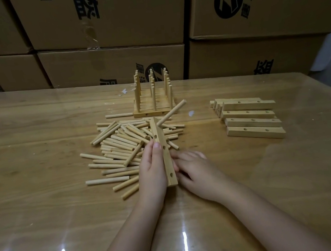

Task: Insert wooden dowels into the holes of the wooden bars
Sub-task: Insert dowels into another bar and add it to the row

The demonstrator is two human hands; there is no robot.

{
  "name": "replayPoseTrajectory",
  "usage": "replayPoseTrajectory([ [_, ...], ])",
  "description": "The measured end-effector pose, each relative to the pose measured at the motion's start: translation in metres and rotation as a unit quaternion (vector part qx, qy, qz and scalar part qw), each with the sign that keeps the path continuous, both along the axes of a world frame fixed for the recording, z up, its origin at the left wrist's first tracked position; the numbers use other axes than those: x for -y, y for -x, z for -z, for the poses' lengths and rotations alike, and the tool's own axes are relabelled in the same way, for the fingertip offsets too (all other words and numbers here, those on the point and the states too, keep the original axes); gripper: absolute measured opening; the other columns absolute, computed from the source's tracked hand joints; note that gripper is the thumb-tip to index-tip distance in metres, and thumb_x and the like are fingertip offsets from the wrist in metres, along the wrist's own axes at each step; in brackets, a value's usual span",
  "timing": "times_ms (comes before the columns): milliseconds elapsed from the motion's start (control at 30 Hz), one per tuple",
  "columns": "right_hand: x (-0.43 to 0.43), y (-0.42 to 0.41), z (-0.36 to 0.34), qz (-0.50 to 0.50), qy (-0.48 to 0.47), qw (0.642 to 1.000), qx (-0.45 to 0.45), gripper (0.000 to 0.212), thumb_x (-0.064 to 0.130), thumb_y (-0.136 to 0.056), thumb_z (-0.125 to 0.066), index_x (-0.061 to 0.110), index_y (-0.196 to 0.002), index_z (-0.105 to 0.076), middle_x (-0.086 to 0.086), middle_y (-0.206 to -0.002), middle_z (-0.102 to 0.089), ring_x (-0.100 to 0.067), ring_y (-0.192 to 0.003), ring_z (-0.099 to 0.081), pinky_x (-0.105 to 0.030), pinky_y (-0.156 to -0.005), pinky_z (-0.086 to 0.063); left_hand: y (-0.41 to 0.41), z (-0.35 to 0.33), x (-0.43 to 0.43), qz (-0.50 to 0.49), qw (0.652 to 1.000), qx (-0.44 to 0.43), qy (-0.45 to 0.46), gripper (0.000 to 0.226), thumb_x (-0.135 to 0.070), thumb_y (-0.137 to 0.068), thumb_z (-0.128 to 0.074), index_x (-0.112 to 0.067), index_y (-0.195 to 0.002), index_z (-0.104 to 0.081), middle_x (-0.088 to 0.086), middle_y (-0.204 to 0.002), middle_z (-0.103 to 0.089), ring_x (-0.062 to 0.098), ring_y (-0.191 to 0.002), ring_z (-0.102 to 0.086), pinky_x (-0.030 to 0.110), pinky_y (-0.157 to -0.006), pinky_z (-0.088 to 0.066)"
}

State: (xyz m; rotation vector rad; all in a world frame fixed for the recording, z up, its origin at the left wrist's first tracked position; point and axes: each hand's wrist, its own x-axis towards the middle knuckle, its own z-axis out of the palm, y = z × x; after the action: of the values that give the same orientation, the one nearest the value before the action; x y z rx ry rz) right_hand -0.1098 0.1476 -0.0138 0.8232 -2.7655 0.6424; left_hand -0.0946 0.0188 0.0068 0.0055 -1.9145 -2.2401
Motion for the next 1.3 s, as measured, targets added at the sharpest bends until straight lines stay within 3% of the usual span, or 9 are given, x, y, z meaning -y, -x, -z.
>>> replayPoseTrajectory([
  [133, -0.0022, 0.0021, -0.0012, 0.036, 0.002, 0.999, -0.012, 0.027, 0.027, -0.092, -0.048, 0.022, -0.115, -0.062, 0.011, -0.128, -0.052, -0.010, -0.120, -0.043, -0.029, -0.100, -0.030, 0.0008, -0.0002, -0.0009, 0.006, 1.000, 0.015, -0.013, 0.028, -0.026, -0.101, -0.039, -0.008, -0.112, -0.058, 0.013, -0.072, -0.057, 0.026, -0.070, -0.053, 0.044, -0.072, -0.046],
  [267, -0.0055, 0.0031, -0.0054, 0.077, 0.033, 0.996, -0.031, 0.020, 0.020, -0.090, -0.054, 0.015, -0.102, -0.068, 0.006, -0.109, -0.061, -0.014, -0.106, -0.051, -0.034, -0.091, -0.043, -0.0009, -0.0012, -0.0005, 0.020, 1.000, 0.005, 0.001, 0.025, -0.026, -0.101, -0.037, -0.015, -0.097, -0.058, 0.005, -0.054, -0.055, 0.014, -0.050, -0.054, 0.028, -0.051, -0.047],
  [433, -0.0071, -0.0003, -0.0052, -0.018, 0.014, 1.000, 0.012, 0.026, 0.026, -0.088, -0.054, 0.020, -0.112, -0.064, 0.007, -0.137, -0.047, -0.013, -0.126, -0.037, -0.032, -0.101, -0.030, 0.0007, 0.0001, -0.0003, 0.000, 1.000, 0.003, 0.004, 0.024, -0.025, -0.101, -0.039, -0.013, -0.105, -0.060, 0.007, -0.074, -0.059, 0.020, -0.071, -0.056, 0.039, -0.072, -0.046],
  [567, -0.0054, -0.0003, -0.0045, -0.018, -0.004, 1.000, -0.003, 0.035, 0.025, -0.089, -0.052, 0.021, -0.124, -0.058, 0.010, -0.136, -0.048, -0.013, -0.125, -0.038, -0.028, -0.097, -0.024, 0.0008, 0.0030, 0.0000, 0.018, 1.000, -0.002, -0.001, 0.024, -0.027, -0.101, -0.038, -0.015, -0.098, -0.059, 0.004, -0.055, -0.055, 0.015, -0.051, -0.052, 0.034, -0.057, -0.045],
  [667, -0.0033, -0.0008, -0.0043, -0.016, -0.027, 0.999, -0.028, 0.030, 0.024, -0.088, -0.052, 0.019, -0.117, -0.061, 0.010, -0.131, -0.050, -0.014, -0.117, -0.041, -0.028, -0.094, -0.029, 0.0022, 0.0056, 0.0008, 0.024, 1.000, 0.007, 0.006, 0.024, -0.028, -0.101, -0.040, -0.016, -0.103, -0.060, 0.000, -0.054, -0.056, 0.012, -0.050, -0.053, 0.032, -0.055, -0.044],
  [833, -0.0014, -0.0031, -0.0051, 0.005, -0.027, 0.999, -0.035, 0.018, 0.024, -0.087, -0.051, 0.015, -0.097, -0.063, 0.004, -0.123, -0.052, -0.016, -0.110, -0.041, -0.035, -0.094, -0.038, 0.0037, 0.0072, 0.0011, 0.017, 0.999, 0.007, 0.030, 0.024, -0.032, -0.100, -0.042, -0.022, -0.106, -0.063, 0.001, -0.070, -0.060, 0.018, -0.070, -0.057, 0.047, -0.074, -0.046],
  [1000, 0.0000, -0.0038, -0.0034, -0.007, -0.038, 0.999, -0.036, 0.027, 0.022, -0.088, -0.050, 0.015, -0.111, -0.062, 0.005, -0.127, -0.050, -0.013, -0.115, -0.037, -0.033, -0.096, -0.032, 0.0031, 0.0064, 0.0000, 0.018, 0.999, 0.000, 0.032, 0.024, -0.030, -0.100, -0.042, -0.032, -0.090, -0.064, 0.001, -0.066, -0.058, 0.017, -0.065, -0.055, 0.046, -0.071, -0.045],
  [1200, -0.0033, -0.0011, -0.0079, 0.065, 0.037, 0.997, -0.034, 0.015, 0.021, -0.087, -0.060, 0.014, -0.098, -0.067, 0.001, -0.107, -0.058, -0.015, -0.105, -0.044, -0.021, -0.085, -0.036, 0.0026, 0.0061, 0.0019, 0.036, 0.999, 0.011, 0.016, 0.022, -0.031, -0.099, -0.041, -0.033, -0.094, -0.063, -0.003, -0.062, -0.061, 0.011, -0.056, -0.058, 0.029, -0.054, -0.049],
  [1300, -0.0079, 0.0015, -0.0096, 0.128, 0.089, 0.988, -0.023, 0.008, 0.022, -0.084, -0.063, 0.025, -0.085, -0.055, 0.015, -0.088, -0.050, -0.006, -0.091, -0.043, -0.011, -0.070, -0.030, 0.0027, 0.0054, 0.0022, 0.045, 0.999, 0.009, 0.015, 0.021, -0.030, -0.100, -0.039, -0.028, -0.101, -0.059, -0.001, -0.056, -0.060, 0.010, -0.048, -0.057, 0.024, -0.046, -0.047],
])
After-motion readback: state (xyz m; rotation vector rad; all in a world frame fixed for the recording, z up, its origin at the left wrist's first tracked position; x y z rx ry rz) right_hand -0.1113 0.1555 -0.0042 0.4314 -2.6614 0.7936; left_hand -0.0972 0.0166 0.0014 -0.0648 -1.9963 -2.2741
